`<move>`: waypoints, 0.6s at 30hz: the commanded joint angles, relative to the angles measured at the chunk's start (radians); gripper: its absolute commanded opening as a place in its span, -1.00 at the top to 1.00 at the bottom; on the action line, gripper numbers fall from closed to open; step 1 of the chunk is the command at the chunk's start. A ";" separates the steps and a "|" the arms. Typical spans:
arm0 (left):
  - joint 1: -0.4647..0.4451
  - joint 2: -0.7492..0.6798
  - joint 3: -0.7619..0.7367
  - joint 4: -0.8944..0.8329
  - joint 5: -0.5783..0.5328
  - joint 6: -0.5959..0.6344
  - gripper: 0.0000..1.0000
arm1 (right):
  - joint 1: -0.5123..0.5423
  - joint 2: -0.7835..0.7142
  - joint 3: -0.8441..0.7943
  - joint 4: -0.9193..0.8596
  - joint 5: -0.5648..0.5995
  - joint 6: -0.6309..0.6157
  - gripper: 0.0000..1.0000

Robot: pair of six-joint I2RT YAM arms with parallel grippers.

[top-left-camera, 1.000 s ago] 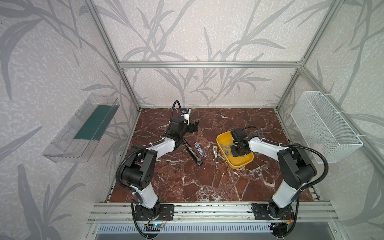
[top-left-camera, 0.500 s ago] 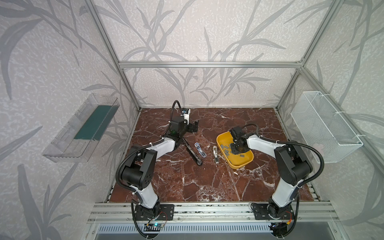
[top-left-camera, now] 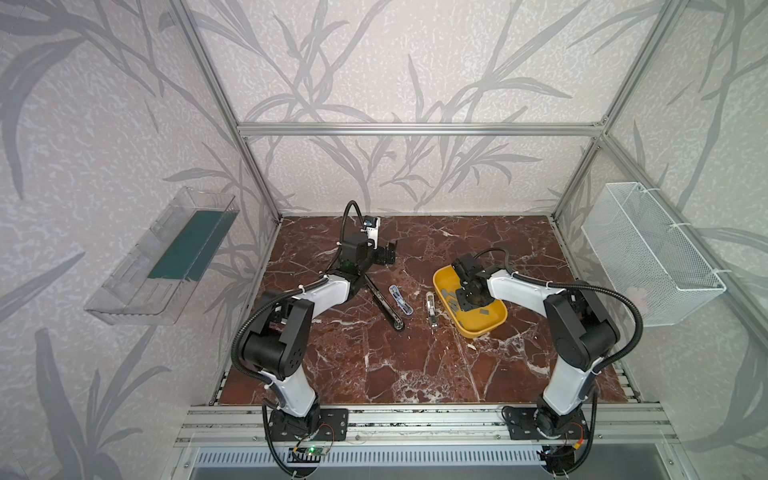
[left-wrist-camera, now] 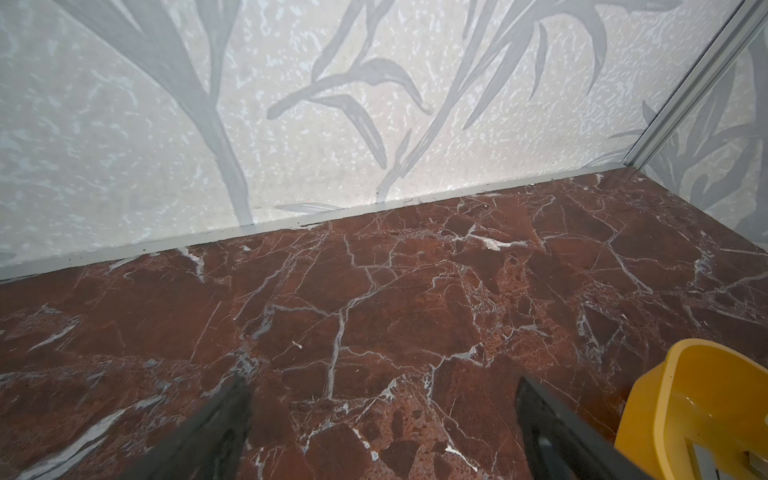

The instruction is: Load the staples into the stapler

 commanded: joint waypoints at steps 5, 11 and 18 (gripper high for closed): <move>0.007 -0.021 -0.001 0.017 0.022 -0.003 -0.98 | 0.001 0.039 0.025 -0.033 0.042 0.005 0.20; 0.010 -0.023 -0.004 0.020 0.021 -0.002 -0.98 | 0.001 0.068 0.070 -0.048 -0.011 0.042 0.21; 0.011 -0.018 -0.003 0.021 0.022 -0.005 -0.98 | 0.000 0.020 0.045 -0.021 -0.082 0.130 0.12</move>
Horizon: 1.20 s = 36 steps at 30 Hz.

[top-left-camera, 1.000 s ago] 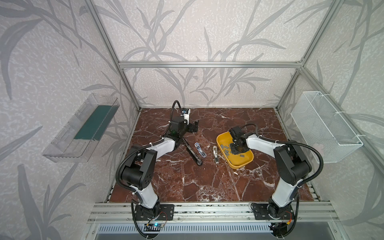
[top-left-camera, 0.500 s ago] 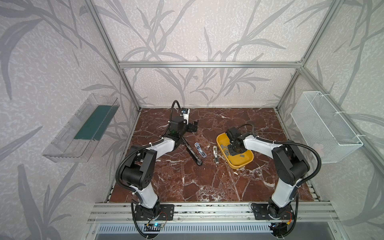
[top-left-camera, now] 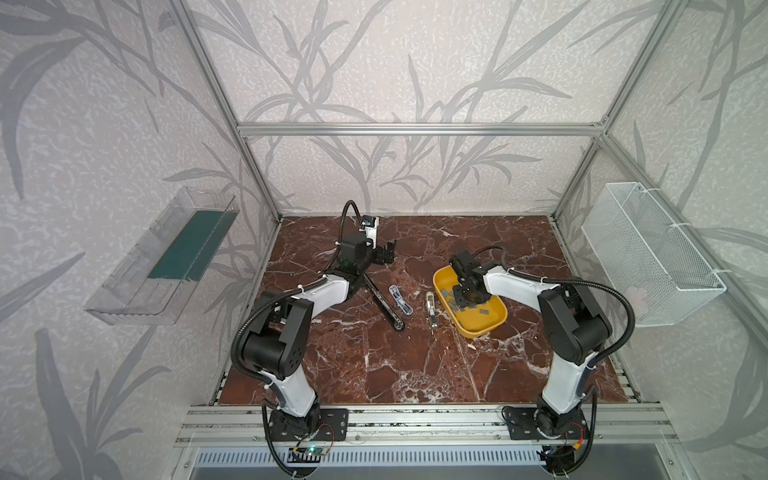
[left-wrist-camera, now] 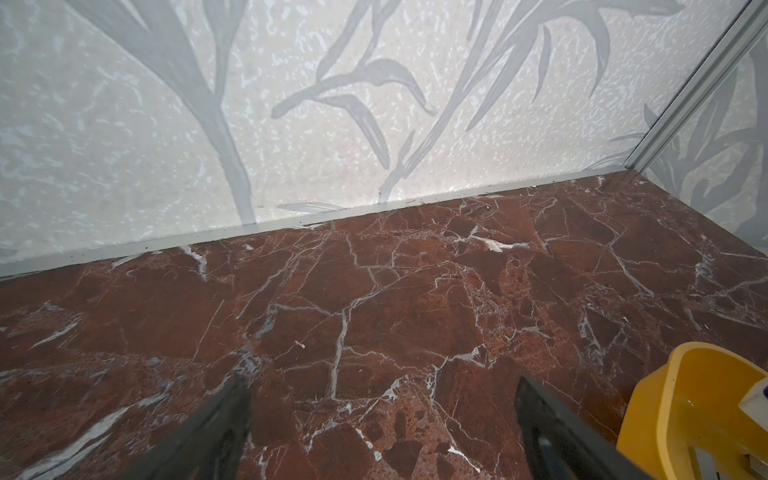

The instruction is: Load the staples into the stapler

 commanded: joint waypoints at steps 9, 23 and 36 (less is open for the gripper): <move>0.007 -0.023 -0.008 0.026 0.014 0.000 -0.98 | -0.001 -0.096 -0.069 0.012 -0.023 0.163 0.05; 0.008 -0.032 -0.015 0.028 0.018 -0.004 -0.98 | -0.047 -0.046 -0.074 0.080 -0.083 0.217 0.24; 0.008 -0.032 -0.019 0.032 0.014 -0.003 -0.98 | -0.056 0.033 -0.010 0.049 -0.050 0.176 0.27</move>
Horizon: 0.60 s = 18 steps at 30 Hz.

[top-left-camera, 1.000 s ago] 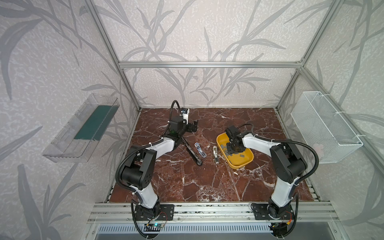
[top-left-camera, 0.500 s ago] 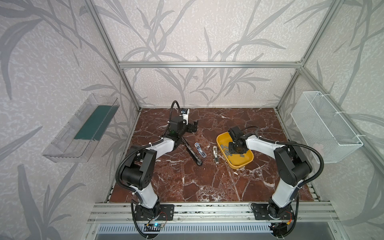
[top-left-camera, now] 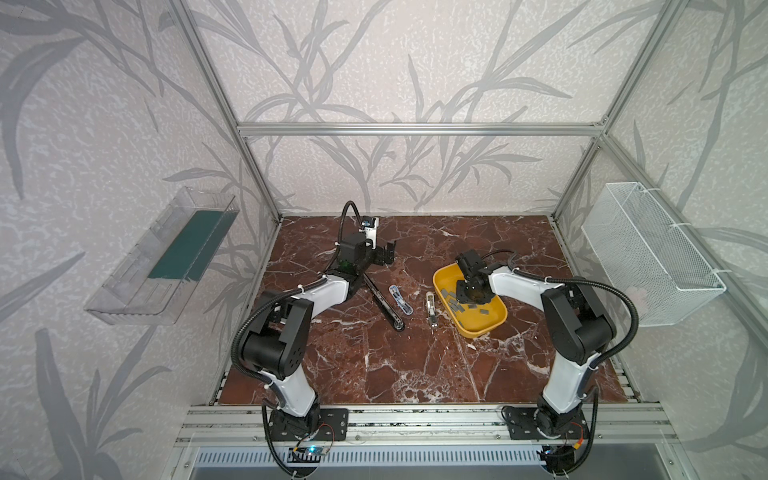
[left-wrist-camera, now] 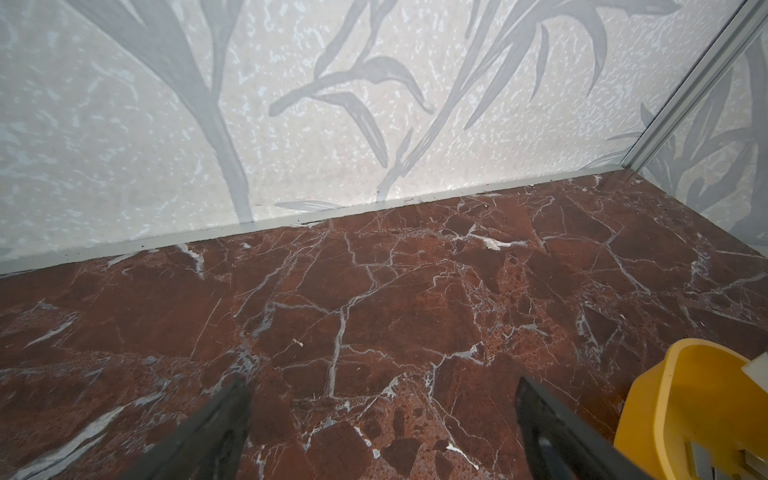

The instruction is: Load the staples into the stapler

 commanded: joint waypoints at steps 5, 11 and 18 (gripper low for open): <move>0.005 -0.035 -0.015 0.029 0.006 -0.002 -0.98 | -0.004 0.062 0.054 -0.082 0.048 -0.041 0.29; 0.005 -0.034 -0.016 0.030 0.006 -0.003 -0.98 | -0.004 0.079 0.072 -0.123 0.106 -0.065 0.51; 0.005 -0.028 -0.012 0.031 0.007 -0.007 -0.98 | -0.003 0.104 0.086 -0.135 0.098 -0.076 0.61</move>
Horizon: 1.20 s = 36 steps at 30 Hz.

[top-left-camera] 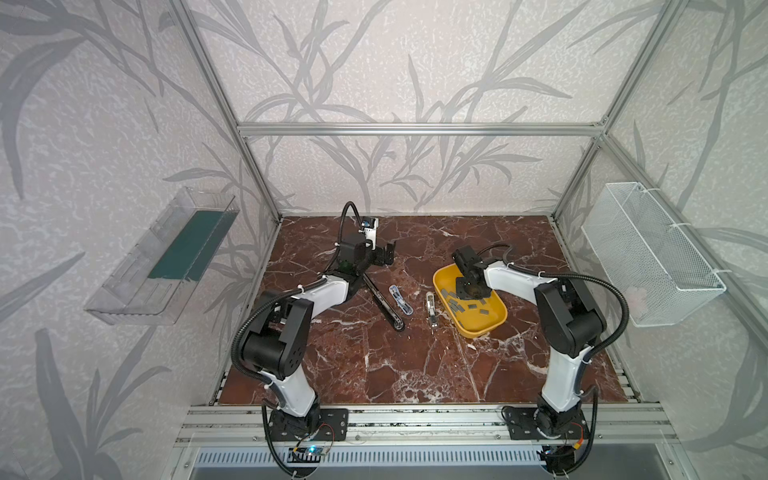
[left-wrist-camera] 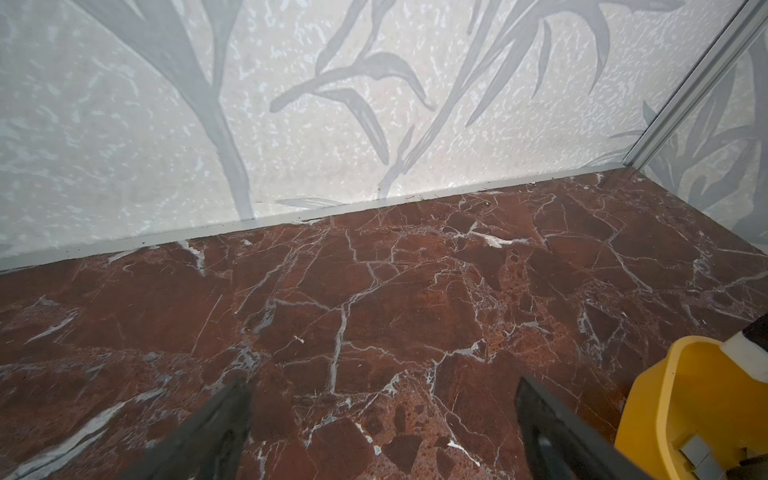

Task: Load the staples into the stapler
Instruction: 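Close the right gripper on a grey staple strip, then lift the strip from the tray while the left gripper nears the black stapler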

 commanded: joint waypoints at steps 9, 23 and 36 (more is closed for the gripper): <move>0.004 -0.042 -0.098 0.225 -0.066 -0.046 -0.98 | 0.000 0.033 -0.033 -0.039 -0.018 0.009 0.59; 0.000 0.027 -0.022 0.173 -0.052 -0.169 -0.98 | 0.001 -0.125 -0.137 0.136 0.064 0.047 0.76; 0.022 -0.290 -0.157 -0.106 0.094 -0.325 -0.98 | 0.077 -0.569 -0.325 0.244 0.058 -0.036 0.76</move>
